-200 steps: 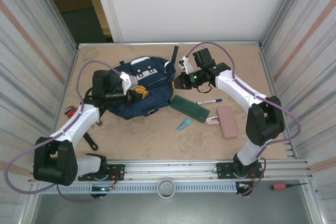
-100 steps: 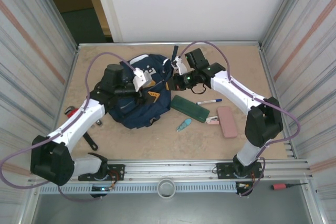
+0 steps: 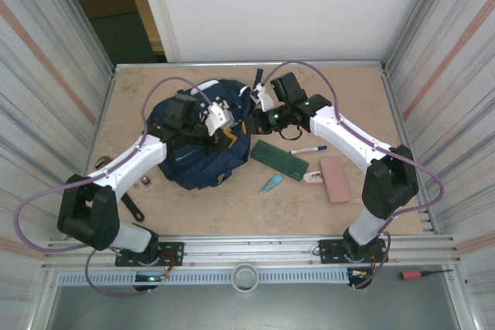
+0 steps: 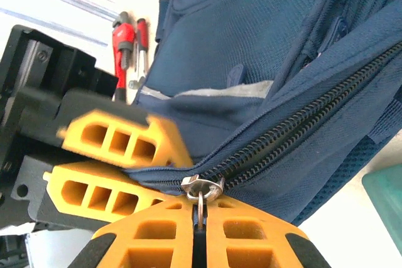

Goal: Pack the student bag

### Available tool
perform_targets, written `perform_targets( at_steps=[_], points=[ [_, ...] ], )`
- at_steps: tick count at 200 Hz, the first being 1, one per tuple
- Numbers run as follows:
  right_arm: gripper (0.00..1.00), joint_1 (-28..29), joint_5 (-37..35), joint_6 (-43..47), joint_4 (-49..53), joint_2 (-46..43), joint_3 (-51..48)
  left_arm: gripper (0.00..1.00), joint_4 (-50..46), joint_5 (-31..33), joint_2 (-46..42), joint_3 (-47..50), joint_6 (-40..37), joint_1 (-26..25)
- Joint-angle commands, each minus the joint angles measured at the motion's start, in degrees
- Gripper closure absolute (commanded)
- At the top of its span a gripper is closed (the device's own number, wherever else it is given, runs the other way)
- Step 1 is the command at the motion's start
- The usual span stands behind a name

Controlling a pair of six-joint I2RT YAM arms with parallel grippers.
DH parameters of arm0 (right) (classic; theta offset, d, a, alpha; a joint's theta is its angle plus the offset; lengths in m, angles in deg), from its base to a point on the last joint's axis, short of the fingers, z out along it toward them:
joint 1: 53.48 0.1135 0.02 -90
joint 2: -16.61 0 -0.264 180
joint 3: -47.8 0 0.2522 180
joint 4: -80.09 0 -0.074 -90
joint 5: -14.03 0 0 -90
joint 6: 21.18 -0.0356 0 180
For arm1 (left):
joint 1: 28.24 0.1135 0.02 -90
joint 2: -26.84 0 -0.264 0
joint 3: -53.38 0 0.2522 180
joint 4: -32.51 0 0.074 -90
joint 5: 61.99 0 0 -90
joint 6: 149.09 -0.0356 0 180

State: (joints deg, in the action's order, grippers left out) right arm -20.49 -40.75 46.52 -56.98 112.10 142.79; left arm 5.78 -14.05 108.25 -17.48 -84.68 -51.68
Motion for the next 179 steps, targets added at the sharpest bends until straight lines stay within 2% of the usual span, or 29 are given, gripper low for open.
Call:
perform_targets(
  at_steps=[1,24,48,88,108,122,156,179],
  points=[
    [1.00,-2.60,2.51,-0.15,-3.86,-2.88,-0.96,1.00,3.72,-6.80,-2.43,1.31,1.27,3.90],
    [1.00,-8.84,4.54,0.00,-3.86,0.68,-2.66,1.00,16.02,-18.65,-8.14,8.23,5.48,8.92],
    [1.00,-12.52,4.52,0.48,-3.84,5.80,-1.51,1.00,29.75,-23.94,-12.14,13.56,12.89,13.03],
    [1.00,-13.38,0.40,-0.19,-3.47,14.47,4.90,1.00,27.50,-27.65,-12.06,11.83,12.47,13.60],
    [0.99,-13.66,-2.71,-0.55,-2.55,16.98,7.21,1.00,26.80,-26.98,-11.72,11.80,11.79,13.42],
    [0.93,-13.88,-1.46,-0.37,-2.62,16.84,7.00,1.00,24.49,-25.71,-10.68,11.09,10.34,13.17],
    [0.62,-14.01,6.35,-1.09,-7.15,10.66,1.59,1.00,21.62,-18.42,-7.16,8.69,9.53,10.53],
    [0.48,-14.39,9.39,-4.57,-12.20,5.37,-4.25,1.00,21.68,-12.54,-4.92,7.38,11.33,8.60]
  ],
)
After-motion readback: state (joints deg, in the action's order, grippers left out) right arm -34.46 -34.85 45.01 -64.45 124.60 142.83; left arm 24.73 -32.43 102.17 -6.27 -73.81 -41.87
